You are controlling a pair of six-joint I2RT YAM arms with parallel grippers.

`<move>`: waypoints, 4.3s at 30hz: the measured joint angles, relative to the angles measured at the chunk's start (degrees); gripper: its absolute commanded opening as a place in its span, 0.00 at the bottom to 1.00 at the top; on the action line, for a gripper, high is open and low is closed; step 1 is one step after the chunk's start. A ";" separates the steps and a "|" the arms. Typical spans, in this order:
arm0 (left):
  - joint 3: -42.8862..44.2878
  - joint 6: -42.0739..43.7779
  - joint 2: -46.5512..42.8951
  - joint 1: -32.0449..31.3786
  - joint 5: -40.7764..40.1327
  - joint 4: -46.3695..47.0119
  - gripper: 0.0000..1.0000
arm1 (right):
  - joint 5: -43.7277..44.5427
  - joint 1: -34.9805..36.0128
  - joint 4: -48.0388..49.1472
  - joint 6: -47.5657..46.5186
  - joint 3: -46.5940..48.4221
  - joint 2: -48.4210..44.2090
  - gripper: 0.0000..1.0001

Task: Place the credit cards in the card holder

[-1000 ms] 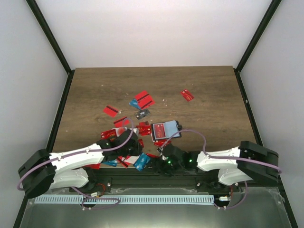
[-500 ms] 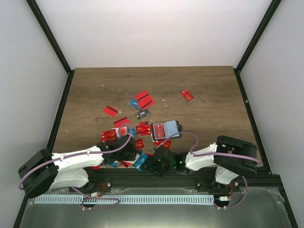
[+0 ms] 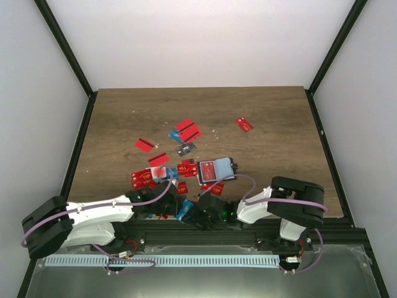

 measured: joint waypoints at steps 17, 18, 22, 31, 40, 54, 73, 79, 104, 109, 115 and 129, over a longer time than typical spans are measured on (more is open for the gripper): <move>-3.67 -3.15 -4.50 -2.27 2.36 1.73 0.24 | 1.68 0.28 -0.46 -1.07 0.00 -0.35 0.05; -3.69 -3.17 -4.74 -2.29 2.29 1.64 0.24 | 1.66 0.26 -0.24 -1.53 0.00 -0.50 0.03; -3.78 -3.23 -5.64 -2.29 2.05 1.16 0.25 | 1.46 0.24 1.25 -3.23 0.02 -1.51 0.01; 2.64 -2.56 -12.63 -2.54 -3.89 -9.01 0.33 | -1.38 -2.23 -1.60 -10.45 0.52 -5.66 0.01; 13.73 3.76 -15.15 2.10 -10.91 -12.48 0.38 | -13.27 -20.96 -9.97 -28.79 0.50 -22.62 0.01; 14.47 18.12 -5.27 23.56 27.19 11.85 0.40 | -38.32 -41.55 -17.31 -53.07 1.20 -28.89 0.01; 12.37 18.38 -4.85 24.48 46.86 24.00 0.20 | -54.58 -41.77 -17.20 -57.94 5.75 -30.95 0.01; 12.28 17.33 -4.26 24.11 49.24 26.58 0.04 | -55.28 -41.81 -17.22 -57.94 6.36 -30.91 0.01; 21.49 11.45 21.75 23.32 36.37 26.88 0.04 | -14.40 -52.72 -40.70 -58.93 11.06 -19.26 0.58; 23.37 9.07 27.30 22.99 33.29 28.44 0.04 | -8.68 -52.72 -40.89 -58.60 11.06 -17.99 0.57; 25.35 6.49 34.23 22.58 30.86 30.49 0.04 | -6.21 -52.74 -40.68 -58.27 10.60 -16.20 0.55; 28.81 4.46 40.74 21.53 26.62 34.18 0.04 | -8.66 -52.74 -35.69 -57.18 6.08 -12.98 0.51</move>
